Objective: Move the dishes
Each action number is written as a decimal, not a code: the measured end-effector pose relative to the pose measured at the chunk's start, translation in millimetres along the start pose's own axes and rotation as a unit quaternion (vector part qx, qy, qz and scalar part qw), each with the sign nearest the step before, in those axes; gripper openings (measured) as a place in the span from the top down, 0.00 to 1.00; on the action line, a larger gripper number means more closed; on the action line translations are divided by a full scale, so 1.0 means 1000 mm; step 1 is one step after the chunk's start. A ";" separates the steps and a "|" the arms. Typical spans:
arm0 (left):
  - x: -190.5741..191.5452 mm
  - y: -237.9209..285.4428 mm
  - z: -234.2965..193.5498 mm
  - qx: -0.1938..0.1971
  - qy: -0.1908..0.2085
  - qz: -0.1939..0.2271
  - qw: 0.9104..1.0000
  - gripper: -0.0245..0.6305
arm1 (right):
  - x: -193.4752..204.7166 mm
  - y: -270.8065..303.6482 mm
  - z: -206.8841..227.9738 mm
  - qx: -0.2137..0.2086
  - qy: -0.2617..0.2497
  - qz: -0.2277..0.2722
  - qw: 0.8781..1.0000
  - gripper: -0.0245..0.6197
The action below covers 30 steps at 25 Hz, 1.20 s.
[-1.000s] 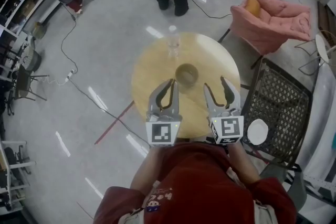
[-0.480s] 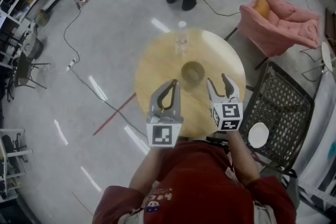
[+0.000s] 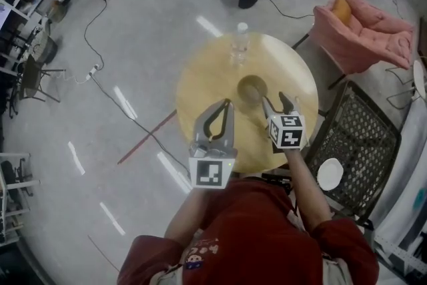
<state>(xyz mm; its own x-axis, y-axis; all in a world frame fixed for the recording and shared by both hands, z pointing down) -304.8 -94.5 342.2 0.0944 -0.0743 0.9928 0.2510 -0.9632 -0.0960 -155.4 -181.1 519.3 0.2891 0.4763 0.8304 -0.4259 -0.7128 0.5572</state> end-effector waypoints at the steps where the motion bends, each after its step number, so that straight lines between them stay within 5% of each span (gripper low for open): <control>1: 0.000 -0.001 -0.002 -0.002 -0.001 -0.001 1.000 0.95 | 0.002 0.005 -0.001 -0.002 0.001 -0.009 1.000 0.60; 11: 0.007 -0.001 -0.018 -0.005 0.022 -0.014 1.000 0.95 | 0.029 0.052 0.006 -0.002 0.017 -0.086 0.996 0.60; 23: 0.015 -0.001 -0.037 -0.033 -0.023 -0.011 0.999 0.95 | 0.050 0.079 0.004 -0.018 0.057 -0.137 0.989 0.60; 28: 0.018 0.001 -0.041 -0.023 0.005 -0.018 1.000 0.95 | 0.052 0.082 0.004 -0.012 0.046 -0.142 0.989 0.68; 30: 0.023 0.001 -0.044 -0.030 -0.015 -0.022 0.999 0.95 | 0.053 0.083 0.004 -0.008 0.044 -0.142 0.989 0.72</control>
<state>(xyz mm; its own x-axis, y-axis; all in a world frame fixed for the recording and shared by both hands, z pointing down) -344.9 -108.8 367.9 0.1126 -0.0244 0.9933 0.1975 -0.9792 -0.0465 -172.0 -217.5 609.7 0.3234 0.6998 0.6369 -0.3513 -0.5362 0.7675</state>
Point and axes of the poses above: the fingertips, and each gripper's own axes: y forward along the fingers, z to its right, x out of its underside, the point moved 2 cm from there along -y, backward along the fingers, and after that the axes turned 7 degrees about -y, right-handed, at the moved point
